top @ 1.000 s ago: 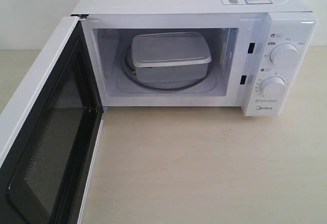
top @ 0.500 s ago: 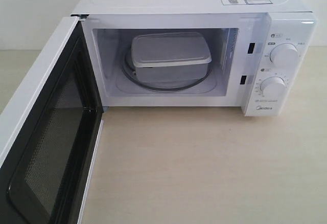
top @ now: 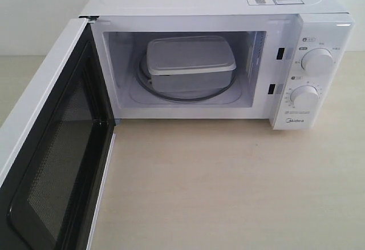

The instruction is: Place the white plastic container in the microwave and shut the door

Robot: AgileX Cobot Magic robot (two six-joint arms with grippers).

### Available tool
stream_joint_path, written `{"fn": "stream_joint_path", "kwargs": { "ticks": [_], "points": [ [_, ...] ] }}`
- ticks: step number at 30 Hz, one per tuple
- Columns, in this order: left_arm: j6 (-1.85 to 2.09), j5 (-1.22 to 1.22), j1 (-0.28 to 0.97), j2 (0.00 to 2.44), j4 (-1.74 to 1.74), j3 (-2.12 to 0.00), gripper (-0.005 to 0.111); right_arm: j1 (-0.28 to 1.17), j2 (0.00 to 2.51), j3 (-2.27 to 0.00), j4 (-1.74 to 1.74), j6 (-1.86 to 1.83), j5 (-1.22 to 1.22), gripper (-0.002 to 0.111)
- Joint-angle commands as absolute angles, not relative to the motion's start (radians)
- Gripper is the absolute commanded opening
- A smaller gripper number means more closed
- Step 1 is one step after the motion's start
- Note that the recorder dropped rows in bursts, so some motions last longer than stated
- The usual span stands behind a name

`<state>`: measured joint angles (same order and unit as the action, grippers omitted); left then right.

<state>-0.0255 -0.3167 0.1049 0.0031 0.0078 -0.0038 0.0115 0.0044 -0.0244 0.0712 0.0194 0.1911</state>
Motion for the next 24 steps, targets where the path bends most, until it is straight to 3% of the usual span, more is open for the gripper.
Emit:
{"fn": "stream_joint_path", "kwargs": {
  "ticks": [1, 8, 24],
  "points": [
    [-0.037, -0.314, 0.102, 0.000, 0.000, 0.000, 0.004, 0.010, 0.000, 0.000, -0.060, 0.214, 0.213, 0.042],
    [-0.037, -0.314, 0.102, 0.000, 0.000, 0.000, 0.004, 0.010, 0.000, 0.000, -0.056, 0.203, 0.363, 0.042],
    [-0.037, -0.314, 0.102, 0.000, 0.000, 0.000, 0.004, 0.010, 0.000, 0.000, -0.056, 0.203, 0.363, 0.042]
  ]
}}
